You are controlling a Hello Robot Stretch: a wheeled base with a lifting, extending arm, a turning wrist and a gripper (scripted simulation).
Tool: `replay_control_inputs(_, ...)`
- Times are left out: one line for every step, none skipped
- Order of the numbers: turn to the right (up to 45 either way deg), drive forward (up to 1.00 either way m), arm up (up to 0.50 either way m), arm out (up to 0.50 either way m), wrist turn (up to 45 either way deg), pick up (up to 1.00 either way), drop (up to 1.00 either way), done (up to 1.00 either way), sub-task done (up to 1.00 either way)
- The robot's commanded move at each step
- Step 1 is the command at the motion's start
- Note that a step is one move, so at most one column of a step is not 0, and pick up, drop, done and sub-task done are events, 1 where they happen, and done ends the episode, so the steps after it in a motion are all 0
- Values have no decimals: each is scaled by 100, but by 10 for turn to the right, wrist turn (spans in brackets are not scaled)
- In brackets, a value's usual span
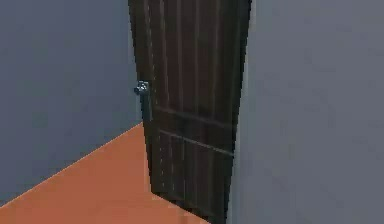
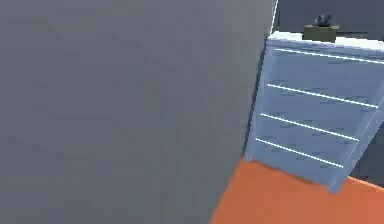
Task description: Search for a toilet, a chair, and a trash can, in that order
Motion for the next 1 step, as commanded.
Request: replay_control_inputs(-450, 0, 0, 0, 0, 0, 0, 0, 0)
